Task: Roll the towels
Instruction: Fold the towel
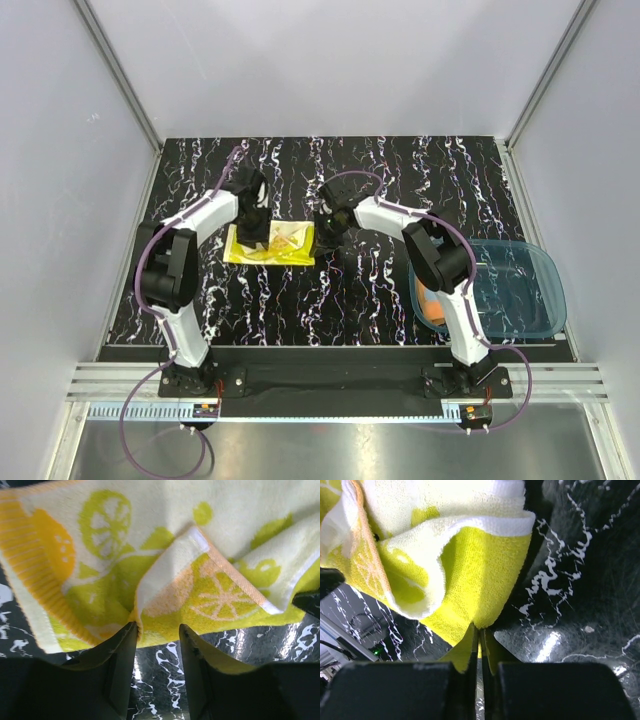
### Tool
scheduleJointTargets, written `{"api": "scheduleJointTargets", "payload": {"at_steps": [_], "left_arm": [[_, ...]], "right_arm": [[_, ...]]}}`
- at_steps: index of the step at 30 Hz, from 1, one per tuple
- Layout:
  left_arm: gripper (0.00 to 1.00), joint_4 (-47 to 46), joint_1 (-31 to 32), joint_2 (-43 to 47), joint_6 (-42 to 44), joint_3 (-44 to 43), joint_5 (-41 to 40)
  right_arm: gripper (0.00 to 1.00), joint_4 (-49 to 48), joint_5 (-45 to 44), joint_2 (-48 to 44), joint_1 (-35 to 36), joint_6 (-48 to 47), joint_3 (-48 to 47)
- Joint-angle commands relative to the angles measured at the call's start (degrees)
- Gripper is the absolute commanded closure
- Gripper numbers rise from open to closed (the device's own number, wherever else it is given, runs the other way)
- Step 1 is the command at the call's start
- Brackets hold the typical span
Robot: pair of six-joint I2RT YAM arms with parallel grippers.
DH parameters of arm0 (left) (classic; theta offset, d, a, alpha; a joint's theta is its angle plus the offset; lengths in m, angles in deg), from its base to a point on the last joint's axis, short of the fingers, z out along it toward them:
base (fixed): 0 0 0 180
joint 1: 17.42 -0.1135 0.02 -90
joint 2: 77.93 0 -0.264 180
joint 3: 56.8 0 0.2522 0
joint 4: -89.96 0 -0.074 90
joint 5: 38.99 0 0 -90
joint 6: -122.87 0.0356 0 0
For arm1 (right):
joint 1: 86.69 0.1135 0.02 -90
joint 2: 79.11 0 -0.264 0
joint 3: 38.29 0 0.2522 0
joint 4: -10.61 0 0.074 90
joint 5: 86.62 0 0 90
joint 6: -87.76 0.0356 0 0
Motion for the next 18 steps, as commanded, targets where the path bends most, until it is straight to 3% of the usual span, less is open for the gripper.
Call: {"api": "scheduleJointTargets", "payload": {"at_steps": [1,8,10,14,18], "left_arm": [[0.61,-0.42,0.99,2.99,-1.55,2.88,3.14],[0.85,-0.24,0.99,4.13,-2.43,5.26,1.49],[0.87,0.55,0.99,4.4,-2.43,4.03,-0.27],[0.62,1.78,0.99,4.31,-2.17,2.18,-3.44],[0.56,1.78,0.99,3.52,-1.99,1.57,-5.81]], "right_arm": [[0.98,2.6,-4.16,-0.78,0.08,-1.82,4.08],[1.0,0.49,-3.11,-2.45,-0.8,-2.35,8.91],[1.0,0.4,-3.11,-3.07,-0.89,-2.53,9.18],[1.0,0.23,-3.2,-4.03,-0.89,-2.88,10.5],[1.0,0.49,-3.11,-4.47,-0.98,-3.06,10.5]]}}
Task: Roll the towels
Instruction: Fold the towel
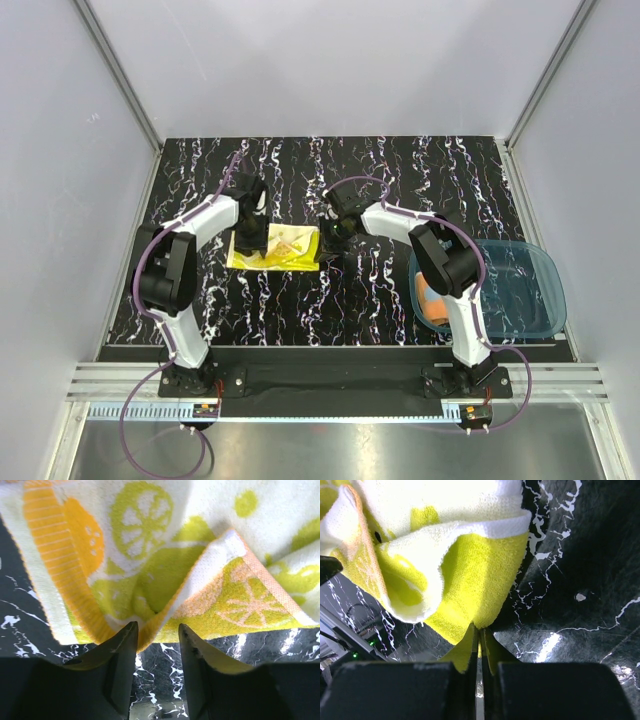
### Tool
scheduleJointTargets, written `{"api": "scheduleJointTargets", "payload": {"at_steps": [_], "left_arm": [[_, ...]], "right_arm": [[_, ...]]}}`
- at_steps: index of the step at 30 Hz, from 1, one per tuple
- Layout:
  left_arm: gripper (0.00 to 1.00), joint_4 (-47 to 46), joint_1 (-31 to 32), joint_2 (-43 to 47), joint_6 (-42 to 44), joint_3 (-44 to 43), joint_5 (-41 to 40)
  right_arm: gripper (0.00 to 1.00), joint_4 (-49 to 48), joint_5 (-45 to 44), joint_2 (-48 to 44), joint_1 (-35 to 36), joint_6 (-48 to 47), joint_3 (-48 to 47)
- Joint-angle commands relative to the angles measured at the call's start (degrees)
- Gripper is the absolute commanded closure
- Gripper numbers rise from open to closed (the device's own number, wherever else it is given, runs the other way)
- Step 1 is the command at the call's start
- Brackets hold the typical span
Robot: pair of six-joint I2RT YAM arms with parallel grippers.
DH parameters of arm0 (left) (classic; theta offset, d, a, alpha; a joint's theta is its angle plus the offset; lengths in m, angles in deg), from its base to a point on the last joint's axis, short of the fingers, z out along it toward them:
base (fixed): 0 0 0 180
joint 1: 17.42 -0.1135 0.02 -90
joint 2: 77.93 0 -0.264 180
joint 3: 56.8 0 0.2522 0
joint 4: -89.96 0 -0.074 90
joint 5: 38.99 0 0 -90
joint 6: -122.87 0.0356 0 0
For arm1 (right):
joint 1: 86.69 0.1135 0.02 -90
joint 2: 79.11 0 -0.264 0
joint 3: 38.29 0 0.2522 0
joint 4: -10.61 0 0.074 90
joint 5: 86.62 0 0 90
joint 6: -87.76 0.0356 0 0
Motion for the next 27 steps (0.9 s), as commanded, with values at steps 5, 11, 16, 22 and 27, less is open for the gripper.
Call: {"api": "scheduleJointTargets", "payload": {"at_steps": [5,11,16,22,27], "left_arm": [[0.56,-0.04,-0.14,1.18,0.52,-2.34,-5.76],[0.84,-0.83,-0.06,0.03,0.53,-1.82,-4.01],[1.0,-0.21,-0.14,1.96,-1.49,-1.21,-3.82],[1.0,-0.74,-1.19,10.04,-7.73,2.04,-9.8],[1.0,-2.14,-3.74,14.36,-12.12,5.21,-12.17]], "right_arm": [[1.0,4.99,-4.25,0.07,-0.39,-3.04,1.67],[1.0,5.35,-4.07,0.68,-0.39,-3.13,0.97],[1.0,5.52,-4.24,1.3,-0.48,-3.39,1.14],[1.0,5.78,-4.25,2.0,-0.48,-3.83,1.67],[1.0,6.84,-4.33,1.92,-0.48,-4.53,1.85]]}}
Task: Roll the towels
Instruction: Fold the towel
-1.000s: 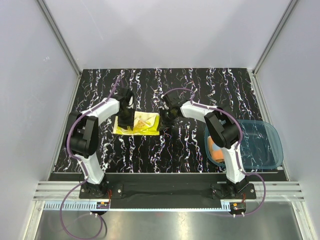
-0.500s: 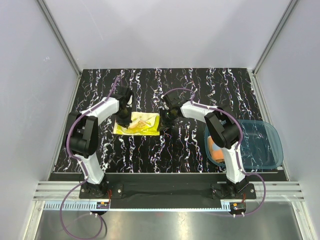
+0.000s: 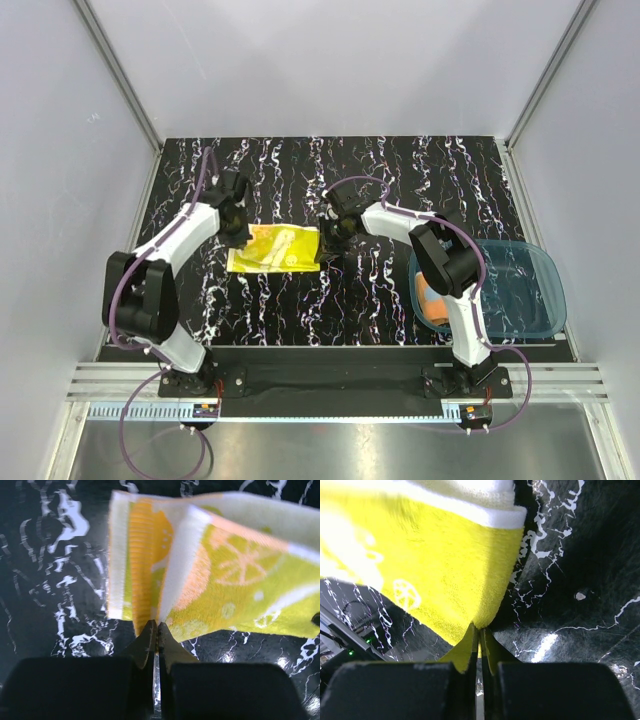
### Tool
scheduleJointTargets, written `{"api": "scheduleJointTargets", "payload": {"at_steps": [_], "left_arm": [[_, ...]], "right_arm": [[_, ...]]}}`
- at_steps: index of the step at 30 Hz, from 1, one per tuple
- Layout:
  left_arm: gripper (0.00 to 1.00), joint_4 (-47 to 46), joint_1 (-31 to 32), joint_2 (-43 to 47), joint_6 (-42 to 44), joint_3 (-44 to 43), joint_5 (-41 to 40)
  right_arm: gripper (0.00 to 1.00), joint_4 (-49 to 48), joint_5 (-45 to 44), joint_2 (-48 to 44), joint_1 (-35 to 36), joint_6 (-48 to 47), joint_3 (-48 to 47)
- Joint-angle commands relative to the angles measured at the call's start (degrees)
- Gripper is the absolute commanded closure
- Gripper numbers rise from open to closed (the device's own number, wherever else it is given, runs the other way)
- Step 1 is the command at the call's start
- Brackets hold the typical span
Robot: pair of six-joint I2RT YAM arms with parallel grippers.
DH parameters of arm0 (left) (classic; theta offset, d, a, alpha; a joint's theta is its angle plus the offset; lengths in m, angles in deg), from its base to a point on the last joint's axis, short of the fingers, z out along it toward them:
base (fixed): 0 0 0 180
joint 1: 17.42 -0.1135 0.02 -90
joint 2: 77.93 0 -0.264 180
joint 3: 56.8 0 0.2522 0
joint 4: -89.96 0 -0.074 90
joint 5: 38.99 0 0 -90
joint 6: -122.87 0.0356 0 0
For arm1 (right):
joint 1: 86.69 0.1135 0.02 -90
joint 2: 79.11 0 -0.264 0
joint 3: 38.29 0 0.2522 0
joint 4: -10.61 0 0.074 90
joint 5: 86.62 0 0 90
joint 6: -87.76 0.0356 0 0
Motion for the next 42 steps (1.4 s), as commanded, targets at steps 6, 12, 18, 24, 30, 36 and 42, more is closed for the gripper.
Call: {"api": "scheduleJointTargets", "payload": {"at_steps": [6,12,18,24,30,36,42], "left_arm": [[1.0,-0.48,-3.14,2.36,-6.21,2.66,-6.24],[0.83,0.67,-3.67,3.06,-9.72,6.17,-9.23],[0.57,-0.31,-4.99,4.38,-11.49,11.19,-10.02],[0.52,0.14,-5.08,9.03,-11.58,11.45,-11.16],[0.52,-3.11,-4.9,15.45,-10.88,13.47,-8.11],[0.52,-8.82,-4.11,16.86,-11.49,17.42,-2.21],[0.52,-12.87,-4.11,12.65,-12.54,19.54,0.61]], "right_arm": [[1.0,7.43,-4.9,1.63,-0.43,-4.03,1.56],[0.91,8.93,-5.34,1.72,-0.43,-4.47,1.12],[0.65,11.21,-6.31,0.05,-0.43,-5.44,0.42],[0.55,13.32,-6.22,-6.17,-0.43,-5.97,0.68],[0.5,15.43,-4.65,-10.93,-0.43,-7.72,-2.48],[0.57,15.61,2.21,-5.94,-0.52,-8.78,-12.66],[0.69,17.28,6.69,5.65,-1.66,-7.11,-24.62]]}}
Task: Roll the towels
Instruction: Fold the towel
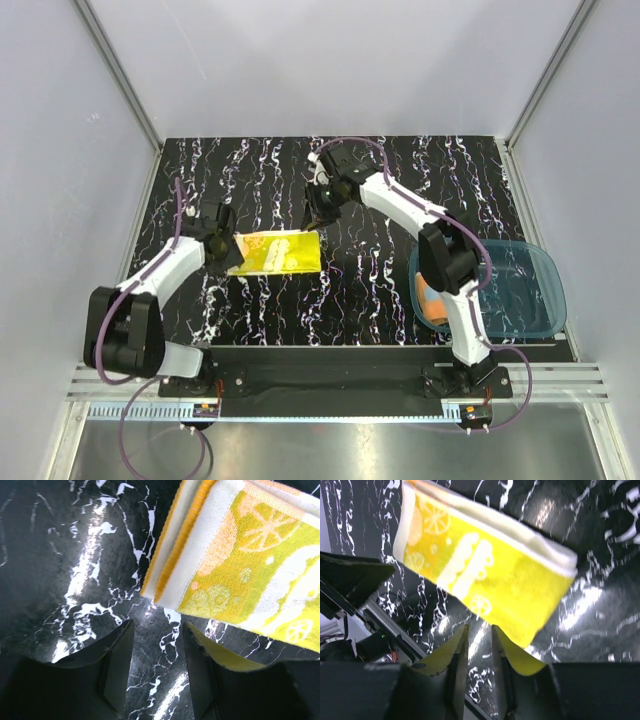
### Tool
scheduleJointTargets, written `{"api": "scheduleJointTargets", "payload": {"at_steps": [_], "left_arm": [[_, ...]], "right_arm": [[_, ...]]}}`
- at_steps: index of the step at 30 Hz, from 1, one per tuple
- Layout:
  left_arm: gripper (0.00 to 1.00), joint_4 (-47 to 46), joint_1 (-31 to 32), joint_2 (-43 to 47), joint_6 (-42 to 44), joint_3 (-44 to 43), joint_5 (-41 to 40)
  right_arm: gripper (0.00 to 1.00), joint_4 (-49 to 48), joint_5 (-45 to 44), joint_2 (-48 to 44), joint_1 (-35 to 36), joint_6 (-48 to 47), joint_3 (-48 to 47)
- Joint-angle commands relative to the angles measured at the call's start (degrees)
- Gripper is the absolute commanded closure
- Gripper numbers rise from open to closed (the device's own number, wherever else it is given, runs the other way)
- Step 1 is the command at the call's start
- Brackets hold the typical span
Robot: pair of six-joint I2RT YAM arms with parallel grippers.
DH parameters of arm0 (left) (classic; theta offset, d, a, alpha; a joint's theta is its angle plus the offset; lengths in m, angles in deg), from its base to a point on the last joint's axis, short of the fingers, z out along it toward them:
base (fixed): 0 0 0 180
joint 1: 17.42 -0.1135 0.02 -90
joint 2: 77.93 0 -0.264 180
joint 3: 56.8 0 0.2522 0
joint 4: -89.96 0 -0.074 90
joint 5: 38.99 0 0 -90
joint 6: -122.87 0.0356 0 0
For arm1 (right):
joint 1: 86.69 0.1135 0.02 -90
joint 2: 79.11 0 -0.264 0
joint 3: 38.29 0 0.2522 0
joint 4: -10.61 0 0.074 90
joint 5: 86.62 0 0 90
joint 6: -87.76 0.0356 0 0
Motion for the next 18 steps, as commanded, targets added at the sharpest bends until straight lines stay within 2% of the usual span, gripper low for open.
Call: {"api": "scheduleJointTargets", "payload": {"at_steps": [1,9,18], "left_arm": [[0.52,-5.59,0.09,-3.42,-1.14,0.41,2.88],[0.52,-8.41,0.0,-9.14,-0.88,0.06,2.71],[0.54,-7.53,-1.49,-15.91,0.97,-5.91,-0.1]], "right_arm": [[0.69,1.28,4.49,7.24,-1.27,0.39,-5.02],[0.73,-1.71,3.97,12.0,-1.27,1.62,-1.61],[0.75,-10.67,4.58,3.13,-1.27,7.24,17.54]]}}
